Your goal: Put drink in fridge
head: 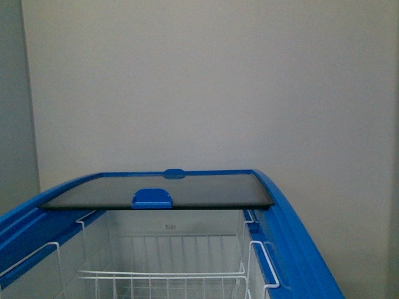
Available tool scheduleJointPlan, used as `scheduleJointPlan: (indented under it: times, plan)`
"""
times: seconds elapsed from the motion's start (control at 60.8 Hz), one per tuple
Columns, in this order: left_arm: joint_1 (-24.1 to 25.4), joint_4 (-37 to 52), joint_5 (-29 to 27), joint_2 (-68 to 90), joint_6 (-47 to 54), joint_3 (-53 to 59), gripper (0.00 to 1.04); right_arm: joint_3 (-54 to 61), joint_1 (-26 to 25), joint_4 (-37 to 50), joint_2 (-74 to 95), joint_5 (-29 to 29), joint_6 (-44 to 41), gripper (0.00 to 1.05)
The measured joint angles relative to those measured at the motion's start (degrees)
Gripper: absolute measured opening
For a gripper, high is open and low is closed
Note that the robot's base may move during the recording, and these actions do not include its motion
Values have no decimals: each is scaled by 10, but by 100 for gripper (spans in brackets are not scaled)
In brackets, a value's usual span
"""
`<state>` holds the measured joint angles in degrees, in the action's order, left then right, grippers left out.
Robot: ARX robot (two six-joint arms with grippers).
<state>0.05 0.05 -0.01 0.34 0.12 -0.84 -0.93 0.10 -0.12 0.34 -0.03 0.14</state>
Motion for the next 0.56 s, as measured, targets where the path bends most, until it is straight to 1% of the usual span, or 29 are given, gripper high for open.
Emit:
scheduleJointPlan:
  times: [0.56]
  plan:
    - [0, 0, 0, 0, 0, 0, 97, 0, 0, 0, 0, 0, 0, 97]
